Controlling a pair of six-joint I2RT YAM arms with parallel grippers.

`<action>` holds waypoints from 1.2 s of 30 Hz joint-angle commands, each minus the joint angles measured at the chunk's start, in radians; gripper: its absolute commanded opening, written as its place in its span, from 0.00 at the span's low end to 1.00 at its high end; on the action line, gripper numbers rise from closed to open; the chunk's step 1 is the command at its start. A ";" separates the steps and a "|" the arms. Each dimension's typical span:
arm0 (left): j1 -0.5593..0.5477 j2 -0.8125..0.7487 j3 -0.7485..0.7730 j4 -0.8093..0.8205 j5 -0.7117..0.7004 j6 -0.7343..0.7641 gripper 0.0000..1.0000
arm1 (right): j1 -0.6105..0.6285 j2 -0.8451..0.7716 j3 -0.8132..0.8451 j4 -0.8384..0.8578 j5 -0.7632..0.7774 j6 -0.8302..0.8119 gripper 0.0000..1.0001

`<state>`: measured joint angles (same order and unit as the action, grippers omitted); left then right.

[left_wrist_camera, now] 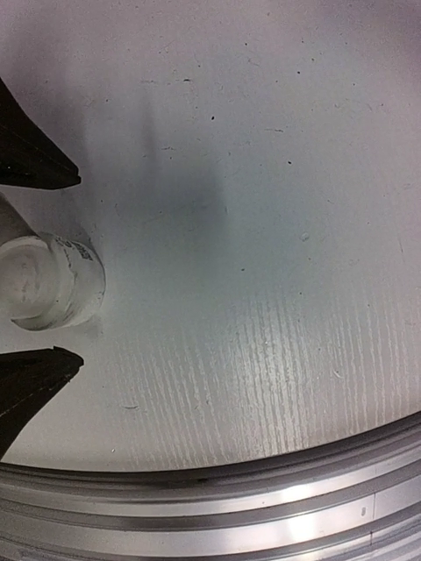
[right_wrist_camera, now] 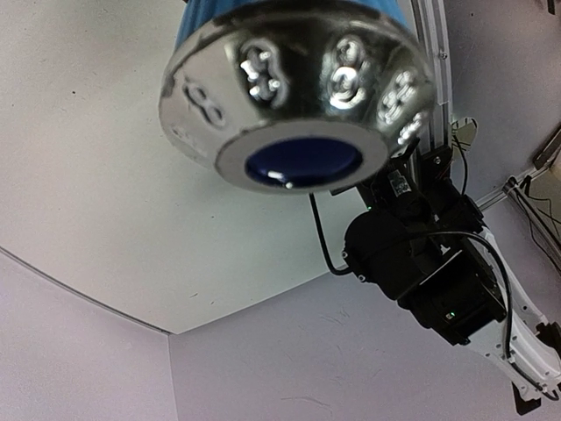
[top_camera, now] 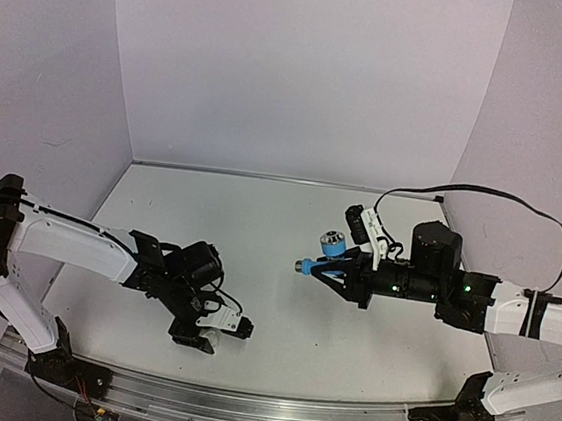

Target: Install the water faucets

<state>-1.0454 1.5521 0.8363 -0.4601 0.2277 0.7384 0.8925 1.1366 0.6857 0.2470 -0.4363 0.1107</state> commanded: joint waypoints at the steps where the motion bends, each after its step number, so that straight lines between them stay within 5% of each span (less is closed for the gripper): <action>1: 0.002 0.020 -0.006 0.031 0.024 0.007 0.64 | 0.000 -0.012 0.040 0.069 -0.014 0.010 0.00; 21: 0.002 0.061 -0.010 0.026 0.011 -0.002 0.65 | 0.000 0.000 0.041 0.078 -0.032 0.015 0.00; 28: 0.002 0.053 -0.006 0.026 0.008 -0.004 0.47 | 0.000 0.002 0.040 0.079 -0.033 0.015 0.00; 36: 0.004 -0.022 0.041 0.024 0.014 -0.093 0.01 | 0.001 -0.006 0.021 0.080 0.067 0.019 0.00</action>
<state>-1.0454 1.6072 0.8352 -0.4449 0.2321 0.7091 0.8925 1.1381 0.6857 0.2546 -0.4407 0.1250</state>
